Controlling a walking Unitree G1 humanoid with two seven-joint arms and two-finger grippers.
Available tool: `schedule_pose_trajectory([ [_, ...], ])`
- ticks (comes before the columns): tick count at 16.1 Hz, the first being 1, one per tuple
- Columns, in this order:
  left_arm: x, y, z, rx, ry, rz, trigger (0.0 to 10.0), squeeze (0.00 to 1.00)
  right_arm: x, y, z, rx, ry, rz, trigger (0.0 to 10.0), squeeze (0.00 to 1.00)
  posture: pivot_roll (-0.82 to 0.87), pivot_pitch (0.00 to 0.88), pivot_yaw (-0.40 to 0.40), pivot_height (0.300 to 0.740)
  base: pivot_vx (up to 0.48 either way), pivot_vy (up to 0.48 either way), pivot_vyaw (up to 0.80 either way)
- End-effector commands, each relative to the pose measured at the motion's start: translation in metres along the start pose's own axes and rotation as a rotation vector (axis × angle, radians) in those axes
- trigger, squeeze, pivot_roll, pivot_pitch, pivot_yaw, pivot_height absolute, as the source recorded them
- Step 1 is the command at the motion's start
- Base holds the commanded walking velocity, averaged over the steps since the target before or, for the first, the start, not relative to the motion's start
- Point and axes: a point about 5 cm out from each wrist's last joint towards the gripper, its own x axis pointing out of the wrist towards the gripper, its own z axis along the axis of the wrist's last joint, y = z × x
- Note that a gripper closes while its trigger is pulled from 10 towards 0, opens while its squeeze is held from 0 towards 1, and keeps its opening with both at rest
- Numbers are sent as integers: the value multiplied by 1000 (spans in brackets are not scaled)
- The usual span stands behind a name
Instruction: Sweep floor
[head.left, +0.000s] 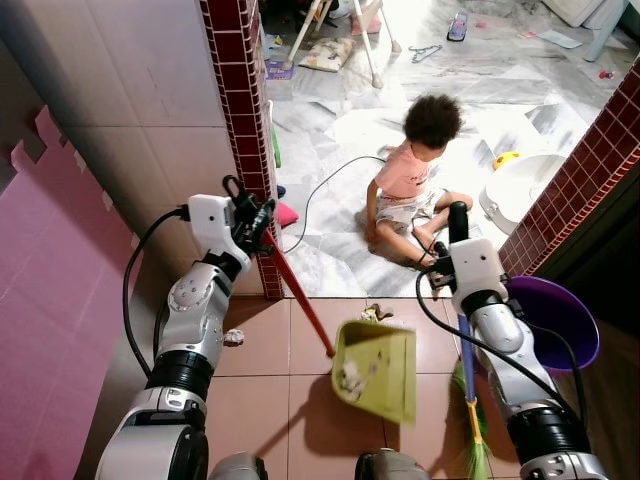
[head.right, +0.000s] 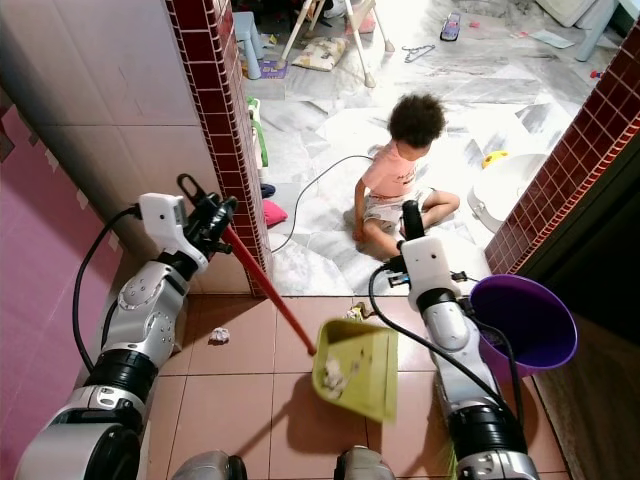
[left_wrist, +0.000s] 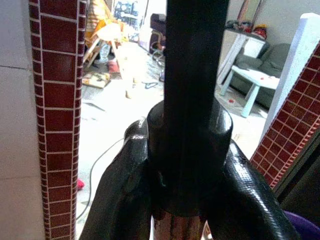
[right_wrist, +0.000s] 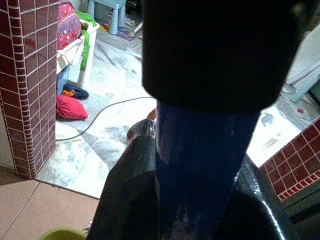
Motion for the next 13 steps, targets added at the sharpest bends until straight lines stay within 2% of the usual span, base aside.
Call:
schedule_pose_trajectory([
  [1, 1, 4, 15, 36, -51, 12, 10000, 0, 4, -2, 8, -15, -33, -8, 10000, 0, -138, 0, 33, 740, 0, 0, 0],
  [4, -15, 17, -2, 90, 52, 155, 10000, 0, 3, 4, 10, 46, -47, -5, 10000, 0, -127, 0, 40, 740, 0, 0, 0],
  [6, -32, 22, -11, 112, 80, 212, 10000, 0, 5, 15, 14, 116, -65, 21, 10000, 0, -116, 0, 42, 740, 0, 0, 0],
  [7, -36, 23, -13, 108, 88, 216, 10000, 0, 6, 19, 16, 139, -68, 37, 10000, 0, -112, 0, 43, 740, 0, 0, -800],
  [10, -42, 25, -13, 102, 100, 239, 10000, 0, 10, 31, 22, 164, -91, 73, 10000, 0, -91, 0, 38, 740, 0, 0, -800],
  [13, -39, 20, -7, 76, 90, 211, 10000, 0, 12, 33, 23, 170, -90, 86, 10000, 0, -90, 0, 33, 740, 0, 0, -800],
])
